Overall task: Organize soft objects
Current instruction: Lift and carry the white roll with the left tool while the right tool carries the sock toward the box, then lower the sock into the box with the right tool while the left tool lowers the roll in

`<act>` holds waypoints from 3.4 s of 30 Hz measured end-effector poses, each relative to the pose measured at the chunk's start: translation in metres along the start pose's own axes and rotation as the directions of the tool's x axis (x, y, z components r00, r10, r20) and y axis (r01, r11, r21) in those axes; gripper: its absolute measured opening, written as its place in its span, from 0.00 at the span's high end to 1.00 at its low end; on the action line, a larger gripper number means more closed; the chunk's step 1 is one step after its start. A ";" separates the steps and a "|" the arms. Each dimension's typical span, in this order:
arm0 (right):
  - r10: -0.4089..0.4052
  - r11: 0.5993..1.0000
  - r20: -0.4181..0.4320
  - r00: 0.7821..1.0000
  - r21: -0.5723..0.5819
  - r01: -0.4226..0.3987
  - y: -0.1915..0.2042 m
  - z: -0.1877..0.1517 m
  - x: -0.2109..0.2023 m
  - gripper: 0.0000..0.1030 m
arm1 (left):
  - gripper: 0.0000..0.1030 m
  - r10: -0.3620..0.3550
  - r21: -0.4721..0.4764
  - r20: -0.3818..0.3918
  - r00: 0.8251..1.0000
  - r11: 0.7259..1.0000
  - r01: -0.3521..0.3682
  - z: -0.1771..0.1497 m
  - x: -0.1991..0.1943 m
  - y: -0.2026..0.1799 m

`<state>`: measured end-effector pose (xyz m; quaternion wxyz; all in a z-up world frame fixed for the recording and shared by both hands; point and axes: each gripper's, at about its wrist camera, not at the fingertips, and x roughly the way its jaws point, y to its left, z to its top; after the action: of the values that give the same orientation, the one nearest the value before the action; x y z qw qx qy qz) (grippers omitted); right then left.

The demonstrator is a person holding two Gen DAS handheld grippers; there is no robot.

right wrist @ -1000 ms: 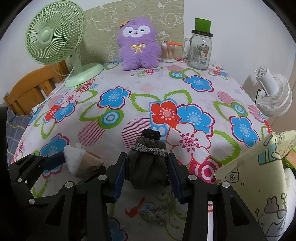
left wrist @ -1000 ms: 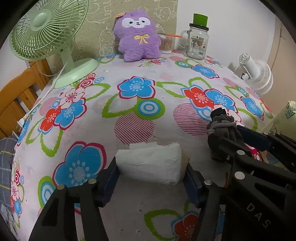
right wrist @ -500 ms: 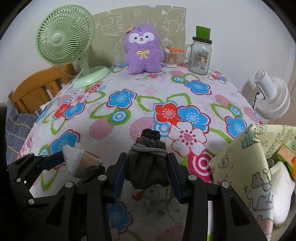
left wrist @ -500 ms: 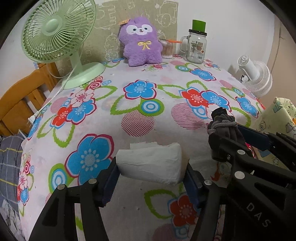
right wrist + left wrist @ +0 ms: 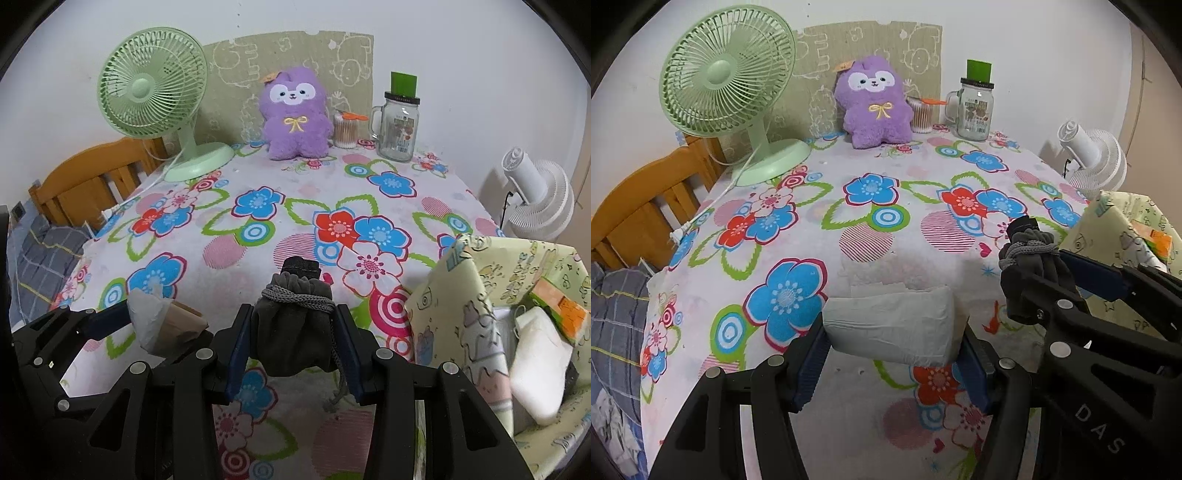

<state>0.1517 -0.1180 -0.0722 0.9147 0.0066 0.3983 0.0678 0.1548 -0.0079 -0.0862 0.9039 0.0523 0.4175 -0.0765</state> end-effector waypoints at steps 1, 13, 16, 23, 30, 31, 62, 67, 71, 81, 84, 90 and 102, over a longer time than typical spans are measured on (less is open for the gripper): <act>0.001 1.000 0.003 1.000 -0.001 -0.001 0.000 -0.001 -0.002 0.54 | 0.35 0.003 0.000 0.005 1.000 1.000 -0.003 -0.001 -0.003 -0.001; 0.004 1.000 0.053 0.999 -0.013 -0.003 0.000 -0.009 -0.043 0.54 | 0.35 0.012 0.009 0.066 0.998 1.000 -0.013 -0.010 -0.043 -0.015; 0.003 1.000 0.068 0.998 -0.013 -0.002 0.000 -0.010 -0.053 0.54 | 0.35 0.010 0.020 0.083 0.996 1.000 -0.012 -0.011 -0.053 -0.021; 0.001 1.000 0.106 0.994 -0.016 0.000 -0.002 -0.011 -0.079 0.54 | 0.35 0.015 0.036 0.121 0.993 0.999 -0.019 -0.011 -0.076 -0.030; 0.001 1.000 0.150 0.989 -0.017 0.001 -0.005 -0.010 -0.108 0.54 | 0.35 0.022 0.040 0.157 0.987 0.999 -0.029 -0.009 -0.102 -0.039; 0.002 1.000 0.151 0.989 -0.016 0.001 -0.006 -0.010 -0.110 0.54 | 0.35 0.024 0.042 0.161 0.987 0.999 -0.031 -0.009 -0.105 -0.040; -0.061 0.998 0.199 0.978 0.016 0.059 -0.075 0.011 -0.154 0.54 | 0.35 -0.052 0.115 0.223 0.973 0.993 0.027 0.028 -0.129 -0.111; -0.077 0.997 0.198 0.977 0.034 0.072 -0.094 0.014 -0.154 0.54 | 0.35 -0.073 0.135 0.219 0.973 0.990 0.043 0.035 -0.125 -0.128; -0.092 0.995 0.195 0.976 0.049 0.084 -0.108 0.013 -0.154 0.54 | 0.35 -0.091 0.155 0.214 0.973 0.986 0.058 0.041 -0.120 -0.143; -0.141 0.987 0.175 0.974 0.100 0.124 -0.150 0.010 -0.149 0.54 | 0.35 -0.132 0.209 0.189 0.973 0.974 0.092 0.051 -0.103 -0.179; -0.154 0.984 0.167 0.974 0.111 0.137 -0.160 0.010 -0.145 0.54 | 0.35 -0.147 0.226 0.178 0.973 0.968 0.105 0.054 -0.097 -0.190; -0.167 0.981 0.145 0.975 0.124 0.150 -0.178 0.011 -0.134 0.54 | 0.35 -0.167 0.247 0.151 0.974 0.961 0.127 0.059 -0.083 -0.207; -0.169 0.975 0.099 0.981 0.161 0.152 -0.205 0.007 -0.112 0.54 | 0.25 -0.193 0.276 0.088 0.977 0.947 0.163 0.064 -0.055 -0.231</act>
<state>0.1056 -0.3355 0.0006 0.9349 0.0484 0.3495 -0.0376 0.1256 -0.2394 -0.0101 0.9002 0.1313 0.3543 -0.2163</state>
